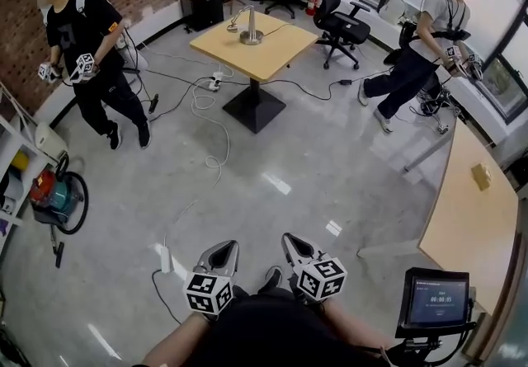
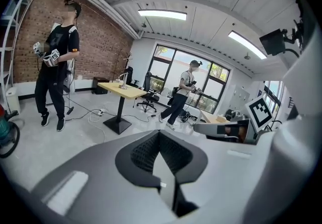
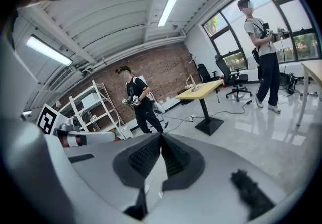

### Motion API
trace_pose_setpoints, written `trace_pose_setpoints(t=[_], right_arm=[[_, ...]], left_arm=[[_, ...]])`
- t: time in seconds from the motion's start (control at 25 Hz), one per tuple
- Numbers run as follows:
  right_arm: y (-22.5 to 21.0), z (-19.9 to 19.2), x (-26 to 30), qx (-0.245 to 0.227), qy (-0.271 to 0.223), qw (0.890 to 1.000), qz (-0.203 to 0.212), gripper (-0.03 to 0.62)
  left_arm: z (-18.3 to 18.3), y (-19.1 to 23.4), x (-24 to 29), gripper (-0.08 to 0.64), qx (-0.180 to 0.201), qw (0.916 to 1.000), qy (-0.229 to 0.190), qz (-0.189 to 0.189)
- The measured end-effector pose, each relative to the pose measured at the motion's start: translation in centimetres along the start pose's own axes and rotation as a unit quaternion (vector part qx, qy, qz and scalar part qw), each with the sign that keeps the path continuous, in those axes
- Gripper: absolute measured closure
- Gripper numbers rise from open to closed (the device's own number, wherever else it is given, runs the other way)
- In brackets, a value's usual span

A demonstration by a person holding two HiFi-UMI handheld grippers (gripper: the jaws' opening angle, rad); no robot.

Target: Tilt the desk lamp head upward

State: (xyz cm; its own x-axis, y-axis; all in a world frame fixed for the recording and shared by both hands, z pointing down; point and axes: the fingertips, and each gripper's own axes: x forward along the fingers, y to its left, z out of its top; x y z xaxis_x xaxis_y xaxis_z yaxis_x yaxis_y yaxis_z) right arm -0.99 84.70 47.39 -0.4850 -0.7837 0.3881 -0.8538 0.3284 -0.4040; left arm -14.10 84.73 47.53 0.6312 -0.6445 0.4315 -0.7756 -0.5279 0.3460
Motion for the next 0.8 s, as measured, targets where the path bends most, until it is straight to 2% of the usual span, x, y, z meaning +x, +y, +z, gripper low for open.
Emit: trace_pose_setpoints(t=[0.32, 0.56, 0.8], right_arm=[[-4.1, 2.1, 2.1, 0.008, 0.01, 1.0, 0.002, 0.588], [-5.6, 3.9, 6.5, 0.006, 0.015, 1.0, -0.023, 0.588], [-6.2, 7.4, 12.6, -0.004, 0.014, 0.998, -0.059, 0.588]], left_arm=[[2.4, 1.1, 4.3, 0.554, -0.009, 0.9998, 0.007, 0.014], [4.2, 4.6, 8.1, 0.554, -0.014, 0.9997, 0.015, -0.01], [8.9, 10.3, 12.3, 0.554, -0.012, 0.9989, 0.006, -0.046]])
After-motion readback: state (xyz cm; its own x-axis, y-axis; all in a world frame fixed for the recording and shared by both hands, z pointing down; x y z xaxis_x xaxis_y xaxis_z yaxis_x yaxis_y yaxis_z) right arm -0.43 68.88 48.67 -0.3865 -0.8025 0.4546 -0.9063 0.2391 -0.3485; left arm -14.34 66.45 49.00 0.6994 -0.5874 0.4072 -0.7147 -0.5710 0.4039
